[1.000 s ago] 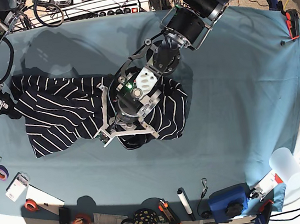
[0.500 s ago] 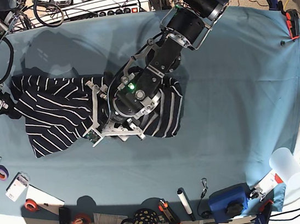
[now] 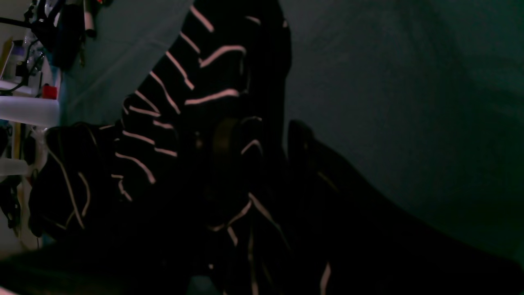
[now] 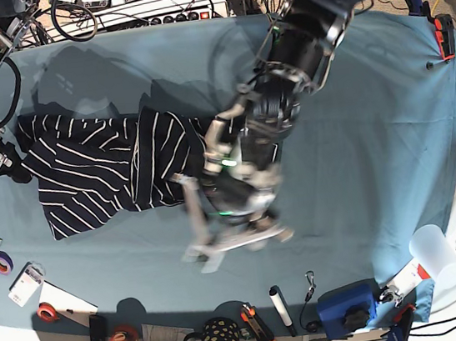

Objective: Layout the t-shirt on the table in an organized manner, then fold the t-shirt properly
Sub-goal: 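Lay the hem end over the shirt with the left gripper and press it down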

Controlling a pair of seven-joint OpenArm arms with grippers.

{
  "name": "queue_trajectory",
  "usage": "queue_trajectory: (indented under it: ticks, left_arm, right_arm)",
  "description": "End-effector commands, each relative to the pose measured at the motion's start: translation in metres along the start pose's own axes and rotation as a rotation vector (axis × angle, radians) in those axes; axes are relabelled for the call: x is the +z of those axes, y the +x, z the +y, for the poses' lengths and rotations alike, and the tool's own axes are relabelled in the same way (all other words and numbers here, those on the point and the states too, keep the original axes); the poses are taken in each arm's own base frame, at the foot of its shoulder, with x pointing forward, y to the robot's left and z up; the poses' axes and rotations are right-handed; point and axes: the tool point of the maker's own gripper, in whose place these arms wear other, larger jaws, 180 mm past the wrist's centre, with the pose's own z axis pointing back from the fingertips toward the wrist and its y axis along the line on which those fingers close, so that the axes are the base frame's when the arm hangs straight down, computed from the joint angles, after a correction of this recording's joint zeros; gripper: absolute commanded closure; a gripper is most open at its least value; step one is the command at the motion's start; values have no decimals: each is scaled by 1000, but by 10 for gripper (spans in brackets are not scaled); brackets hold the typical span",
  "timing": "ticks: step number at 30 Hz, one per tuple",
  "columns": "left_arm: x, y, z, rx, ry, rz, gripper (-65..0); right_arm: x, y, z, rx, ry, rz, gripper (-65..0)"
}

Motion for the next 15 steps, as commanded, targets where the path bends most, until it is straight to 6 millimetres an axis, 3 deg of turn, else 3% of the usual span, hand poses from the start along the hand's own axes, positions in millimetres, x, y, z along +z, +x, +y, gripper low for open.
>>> queue_trajectory:
  ticks: [1, 5, 9, 12, 15]
  left_arm:
    - [5, 9, -7, 15, -29, -26, -358]
    - [-1, -22, -19, 42, -85, 38, -358]
    - [-1, -40, -44, 44, -181, 67, -358]
    - [-1, -43, -48, 38, -187, 71, -358]
    - [2, -33, -42, 36, -169, 46, -358]
  right_arm:
    - [9, 27, 4, 38, 5, -68, -197]
    - [9, 28, 4, 38, 5, -72, -197]
    - [9, 28, 4, 38, 5, -72, -197]
    - [9, 28, 4, 38, 5, -72, -197]
    - [9, 28, 4, 38, 5, -72, -197]
